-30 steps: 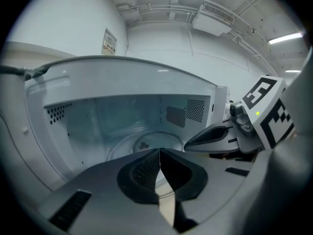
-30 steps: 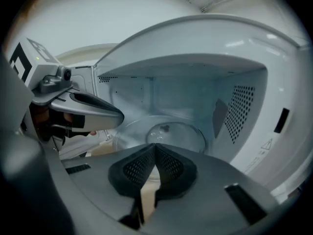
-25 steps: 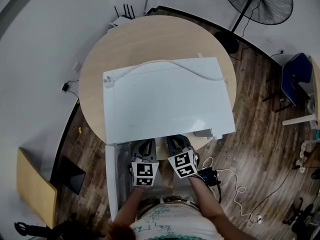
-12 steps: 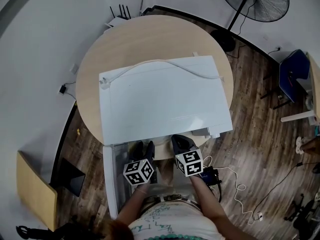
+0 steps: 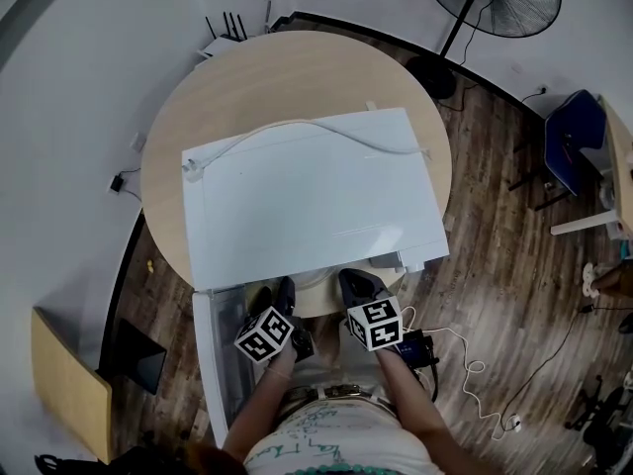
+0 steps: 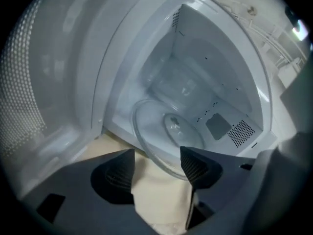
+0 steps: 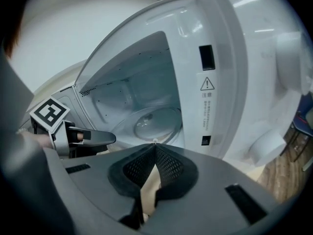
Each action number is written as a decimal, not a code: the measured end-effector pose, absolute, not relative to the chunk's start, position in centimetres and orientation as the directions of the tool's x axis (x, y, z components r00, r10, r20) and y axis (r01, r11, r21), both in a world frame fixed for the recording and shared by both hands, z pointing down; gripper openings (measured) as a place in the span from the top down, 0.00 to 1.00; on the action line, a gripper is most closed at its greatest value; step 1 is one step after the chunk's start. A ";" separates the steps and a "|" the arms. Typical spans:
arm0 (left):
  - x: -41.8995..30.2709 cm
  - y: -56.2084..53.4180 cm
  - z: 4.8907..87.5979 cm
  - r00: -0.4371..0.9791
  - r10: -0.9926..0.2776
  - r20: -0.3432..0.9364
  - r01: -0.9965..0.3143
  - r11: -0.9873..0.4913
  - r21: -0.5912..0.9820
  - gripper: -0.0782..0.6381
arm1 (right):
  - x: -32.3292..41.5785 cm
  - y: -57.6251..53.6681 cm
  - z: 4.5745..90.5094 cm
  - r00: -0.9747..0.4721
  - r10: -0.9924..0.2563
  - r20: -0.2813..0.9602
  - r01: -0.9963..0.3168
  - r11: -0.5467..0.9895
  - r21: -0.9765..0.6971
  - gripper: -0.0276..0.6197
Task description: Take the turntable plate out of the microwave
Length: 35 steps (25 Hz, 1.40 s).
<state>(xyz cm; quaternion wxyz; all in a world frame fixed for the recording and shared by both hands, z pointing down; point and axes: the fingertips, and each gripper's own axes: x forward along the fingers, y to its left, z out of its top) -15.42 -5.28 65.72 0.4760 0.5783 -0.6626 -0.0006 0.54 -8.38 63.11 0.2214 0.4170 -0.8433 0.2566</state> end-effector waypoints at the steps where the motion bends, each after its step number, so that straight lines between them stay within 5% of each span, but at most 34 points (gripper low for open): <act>1: -15.5 -5.4 66.2 0.126 -0.762 0.635 -0.750 0.345 0.564 0.50 | 0.7 -8.3 63.2 -0.556 -0.586 0.589 -0.816 0.520 -0.252 0.97; 17: -14.6 -8.1 67.9 0.164 -0.784 0.599 -0.518 0.448 0.729 0.51 | 1.9 -7.5 64.1 -0.579 -0.543 0.608 -0.800 0.523 -0.294 0.91; 35: -14.0 -6.8 65.6 0.232 -0.869 0.437 -0.373 0.335 0.865 0.77 | 0.8 -7.3 64.7 -0.685 -0.480 0.548 -0.728 0.408 -0.551 0.76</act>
